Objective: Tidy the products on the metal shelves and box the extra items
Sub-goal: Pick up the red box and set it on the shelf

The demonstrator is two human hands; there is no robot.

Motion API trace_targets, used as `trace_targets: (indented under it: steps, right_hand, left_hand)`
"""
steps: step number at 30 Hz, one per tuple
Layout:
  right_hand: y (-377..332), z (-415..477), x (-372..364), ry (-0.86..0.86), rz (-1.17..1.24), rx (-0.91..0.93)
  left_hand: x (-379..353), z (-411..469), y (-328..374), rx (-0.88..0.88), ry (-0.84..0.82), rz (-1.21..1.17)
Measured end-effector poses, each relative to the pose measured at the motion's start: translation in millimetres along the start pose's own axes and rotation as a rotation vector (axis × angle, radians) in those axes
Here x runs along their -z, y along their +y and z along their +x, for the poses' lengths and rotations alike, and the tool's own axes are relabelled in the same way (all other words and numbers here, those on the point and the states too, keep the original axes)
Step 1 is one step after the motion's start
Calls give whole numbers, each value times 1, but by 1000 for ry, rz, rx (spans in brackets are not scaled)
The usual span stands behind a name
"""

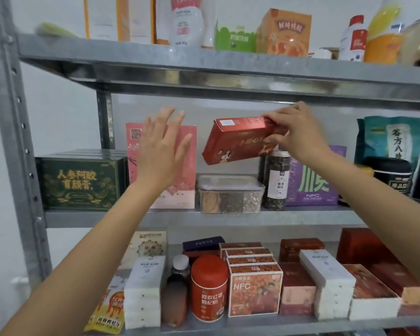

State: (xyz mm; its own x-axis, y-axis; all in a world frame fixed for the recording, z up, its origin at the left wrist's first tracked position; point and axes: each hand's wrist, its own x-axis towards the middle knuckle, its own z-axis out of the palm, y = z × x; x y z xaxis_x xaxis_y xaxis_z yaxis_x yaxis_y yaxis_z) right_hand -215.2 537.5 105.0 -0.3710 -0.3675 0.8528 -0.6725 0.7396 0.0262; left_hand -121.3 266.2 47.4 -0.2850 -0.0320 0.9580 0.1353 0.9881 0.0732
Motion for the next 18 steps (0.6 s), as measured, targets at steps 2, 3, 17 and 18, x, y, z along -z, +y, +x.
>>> trace_targets:
  steps: [2,3,17,18]
  right_hand:
    - [-1,7,-8,-8,-83,22]
    - [-2,11,-13,-14,-119,42]
    - [-23,51,-102,-383,-643,63]
    - [-23,51,-109,-425,-653,43]
  left_hand:
    - [-4,6,-20,-19,-80,188]
    - [-7,6,-28,-7,-127,236]
    - [-30,5,-47,-3,-109,315]
    - [-33,5,-47,0,-104,321]
